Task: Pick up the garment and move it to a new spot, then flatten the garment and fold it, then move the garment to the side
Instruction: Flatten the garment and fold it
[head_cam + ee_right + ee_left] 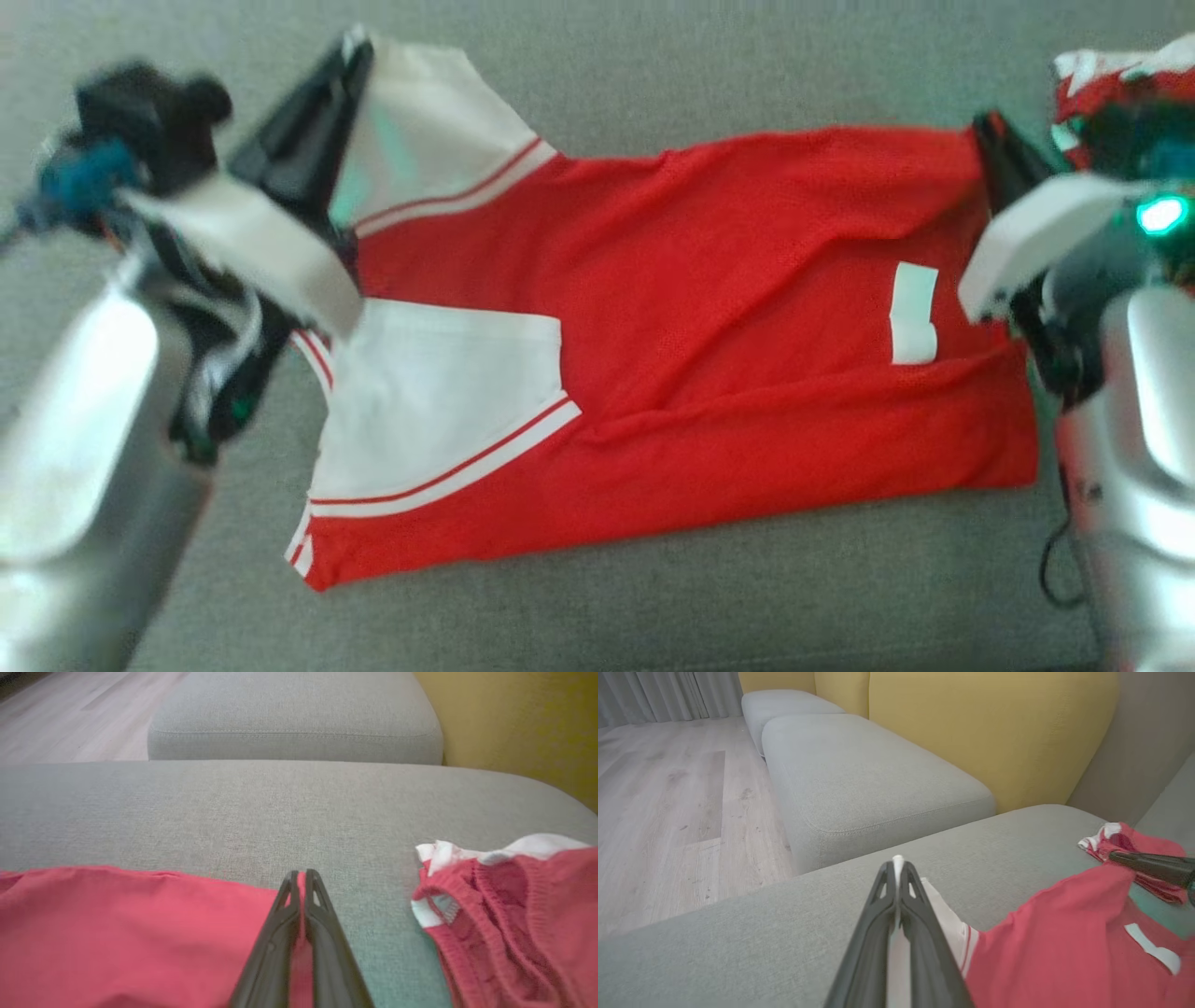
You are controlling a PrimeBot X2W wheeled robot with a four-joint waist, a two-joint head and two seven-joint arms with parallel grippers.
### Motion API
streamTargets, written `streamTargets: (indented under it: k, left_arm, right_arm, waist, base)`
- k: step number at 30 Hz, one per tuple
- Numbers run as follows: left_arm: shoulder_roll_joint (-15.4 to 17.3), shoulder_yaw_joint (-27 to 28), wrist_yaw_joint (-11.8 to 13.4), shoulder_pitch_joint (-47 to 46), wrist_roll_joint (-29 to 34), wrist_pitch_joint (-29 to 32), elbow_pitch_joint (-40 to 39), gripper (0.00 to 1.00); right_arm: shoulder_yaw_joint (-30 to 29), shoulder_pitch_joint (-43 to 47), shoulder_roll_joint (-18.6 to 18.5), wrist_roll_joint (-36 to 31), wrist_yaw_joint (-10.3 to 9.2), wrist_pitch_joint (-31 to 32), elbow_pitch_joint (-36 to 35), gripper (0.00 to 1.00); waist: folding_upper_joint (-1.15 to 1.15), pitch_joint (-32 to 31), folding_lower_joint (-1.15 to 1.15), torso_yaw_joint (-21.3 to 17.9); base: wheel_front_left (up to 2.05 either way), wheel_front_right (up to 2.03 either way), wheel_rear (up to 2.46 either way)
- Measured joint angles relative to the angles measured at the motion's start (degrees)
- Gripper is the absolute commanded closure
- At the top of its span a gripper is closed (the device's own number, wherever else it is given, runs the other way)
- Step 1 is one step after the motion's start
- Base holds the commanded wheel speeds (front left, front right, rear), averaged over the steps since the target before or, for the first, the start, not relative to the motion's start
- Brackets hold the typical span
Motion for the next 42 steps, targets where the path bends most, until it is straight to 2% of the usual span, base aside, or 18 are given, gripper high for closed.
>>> streamTargets:
  k: [6, 13, 18, 24, 25, 26, 27, 28, 33, 36, 42]
  left_arm:
    - [0.78, -0.34, 2.68, 12.38, -1.46, -1.14, -6.91, 1.0]
    - [0.93, -0.15, 6.55, 25.5, -3.14, -5.39, -9.03, 1.0]
    - [-1.01, -0.82, 7.62, 32.42, -4.01, -8.86, -8.8, 1.0]
    - [-3.59, -2.33, 7.57, 36.56, -4.36, -13.46, -4.79, 1.0]
    - [-4.3, -2.45, 7.55, 37.08, -4.57, -14.69, -3.74, 1.0]
    - [-4.83, -2.52, 7.16, 37.58, -4.58, -15.93, -2.75, 0.71]
    - [-5.35, -2.5, 6.87, 38.06, -4.74, -17.22, -1.78, 0.07]
    - [-5.9, -2.46, 6.77, 38.51, -4.89, -18.62, -0.87, 0.0]
    - [-8.01, -2.16, 7.21, 41.47, -4.92, -24.43, 2.71, 0.0]
    - [-9.03, -0.63, 8.65, 42.67, -4.91, -27.53, 3.92, 0.0]
    - [-9.51, 0.52, 10.77, 42.47, -3.3, -29.8, 4.54, 0.0]
  right_arm:
    - [-1.24, 7.89, -0.3, 1.03, 0.0, -1.52, -2.49, 1.0]
    - [-4.65, 15.74, 0.04, 1.36, 0.0, -1.96, -6.54, 1.0]
    - [-6.09, 20.82, 1.96, 1.26, 0.0, -2.49, -8.9, 1.0]
    - [-7.79, 24.27, 3.59, 0.09, 0.0, -5.16, -10.28, 1.0]
    - [-8.2, 24.9, 3.91, -0.25, 0.0, -6.04, -10.31, 0.84]
    - [-8.77, 25.62, 4.26, -0.6, 0.0, -6.89, -10.33, 0.7]
    - [-9.21, 26.32, 4.6, -0.98, 0.0, -7.77, -10.31, 0.16]
    - [-9.58, 27.1, 4.99, -1.34, 0.0, -8.59, -10.31, 0.0]
    - [-12.3, 30.75, 6.38, -1.34, 0.0, -11.6, -10.14, 0.0]
    - [-14.14, 32.21, 6.89, -1.35, 0.0, -12.45, -10.21, 0.0]
    - [-15.32, 33.38, 6.95, -1.71, 0.0, -12.54, -10.43, 0.0]
  waist:
    - [0.0, -5.24, -0.01, 1.38]
    - [0.0, -10.56, -0.01, 3.15]
    - [0.0, -12.58, -0.01, 3.89]
    - [0.0, -13.65, 0.0, 3.89]
    - [0.0, -13.89, 0.0, 3.86]
    - [0.0, -14.16, 0.01, 3.82]
    - [0.0, -14.46, 0.01, 3.79]
    - [0.0, -14.81, 0.0, 3.76]
    - [0.0, -16.4, 0.0, 3.56]
    - [0.0, -17.07, 0.0, 3.58]
    - [0.0, -17.44, 0.0, 3.97]
  base:
    - [0.0, 0.0, 0.0]
    - [0.0, 0.0, 0.0]
    - [0.0, 0.0, 0.0]
    - [0.0, 0.0, 0.0]
    - [0.0, 0.0, 0.0]
    - [0.0, 0.0, 0.0]
    - [0.0, 0.0, 0.0]
    - [0.0, 0.0, 0.0]
    - [0.0, 0.0, 0.0]
    - [0.0, 0.0, 0.0]
    - [0.0, 0.0, 0.0]
